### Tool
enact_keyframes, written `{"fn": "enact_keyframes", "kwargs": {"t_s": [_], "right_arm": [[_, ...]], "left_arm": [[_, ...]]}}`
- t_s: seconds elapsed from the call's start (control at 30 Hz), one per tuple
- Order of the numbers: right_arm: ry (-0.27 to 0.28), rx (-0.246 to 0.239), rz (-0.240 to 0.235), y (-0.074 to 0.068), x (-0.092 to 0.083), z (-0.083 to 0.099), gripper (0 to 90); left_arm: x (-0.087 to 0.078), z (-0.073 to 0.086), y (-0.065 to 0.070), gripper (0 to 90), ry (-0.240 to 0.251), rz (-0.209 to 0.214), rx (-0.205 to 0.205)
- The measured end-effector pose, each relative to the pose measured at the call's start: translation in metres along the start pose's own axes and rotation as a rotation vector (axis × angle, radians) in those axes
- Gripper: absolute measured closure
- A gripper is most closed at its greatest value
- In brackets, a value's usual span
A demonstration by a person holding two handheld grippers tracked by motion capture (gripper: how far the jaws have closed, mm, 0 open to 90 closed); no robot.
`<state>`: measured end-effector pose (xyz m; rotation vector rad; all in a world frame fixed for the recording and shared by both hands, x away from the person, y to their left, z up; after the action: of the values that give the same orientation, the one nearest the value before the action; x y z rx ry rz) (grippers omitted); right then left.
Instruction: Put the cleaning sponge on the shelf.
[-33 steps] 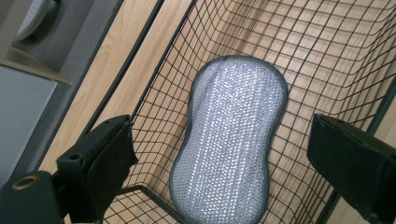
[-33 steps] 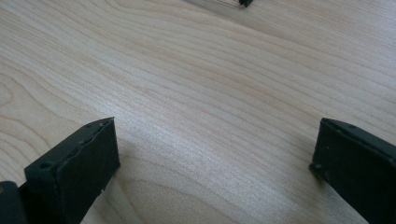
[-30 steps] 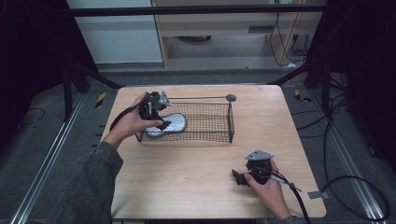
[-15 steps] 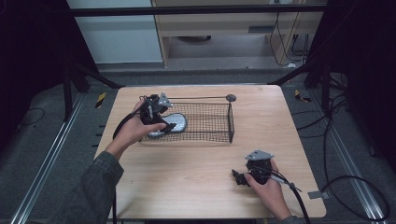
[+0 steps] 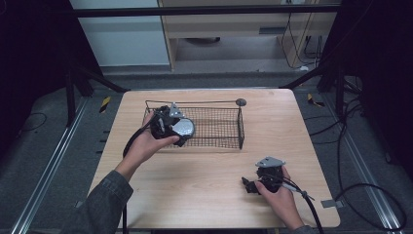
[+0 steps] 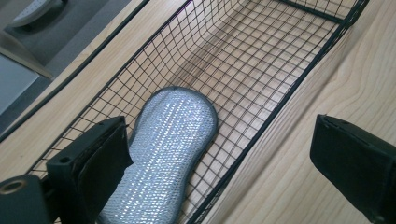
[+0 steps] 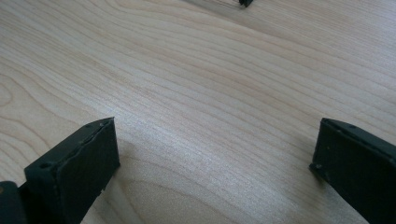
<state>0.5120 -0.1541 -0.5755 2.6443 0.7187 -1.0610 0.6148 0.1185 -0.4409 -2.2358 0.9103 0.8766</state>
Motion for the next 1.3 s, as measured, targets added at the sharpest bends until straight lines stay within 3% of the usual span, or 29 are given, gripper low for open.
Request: {"fn": "enact_keyframes", "kwargs": {"t_s": [0.43,0.8,1.3], "right_arm": [[0.001,0.0,-0.001,0.0,0.0,0.0,0.6],[0.001,0.0,-0.001,0.0,0.0,0.0,0.6],[0.001,-0.003,0.0,0.0,0.0,0.0,0.6]], "left_arm": [[-0.003,0.002,0.015,4.7,0.037,-0.032,-0.038],[-0.012,0.011,0.027,4.5,0.075,-0.025,-0.076],[-0.025,0.024,0.03,4.4,0.106,-0.039,-0.105]]}}
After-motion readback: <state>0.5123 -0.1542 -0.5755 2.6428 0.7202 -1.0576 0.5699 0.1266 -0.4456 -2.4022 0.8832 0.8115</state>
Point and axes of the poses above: each handheld gripper's, and its own axes: x roughly forward along the jaws, z roughly out of its underside, y roughly to its right, the point moved 9 cm from there along x, roughly forward along the jaws
